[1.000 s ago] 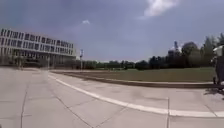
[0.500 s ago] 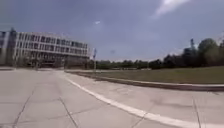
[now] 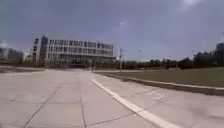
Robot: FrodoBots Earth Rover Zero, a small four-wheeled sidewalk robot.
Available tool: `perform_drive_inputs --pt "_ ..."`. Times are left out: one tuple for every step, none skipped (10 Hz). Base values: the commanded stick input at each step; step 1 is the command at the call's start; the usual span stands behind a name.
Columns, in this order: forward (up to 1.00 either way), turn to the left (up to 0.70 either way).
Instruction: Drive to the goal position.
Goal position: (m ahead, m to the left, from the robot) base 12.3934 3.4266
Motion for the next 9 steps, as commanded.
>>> perform_drive_inputs --pt "0.70 0.00" --pt "0.70 0.00" --pt "0.70 0.00" --pt "0.70 0.00" --pt "0.70 0.00" --pt "0.70 0.00" --pt "0.70 0.00" --pt "0.70 0.00" --pt "0.70 0.00"
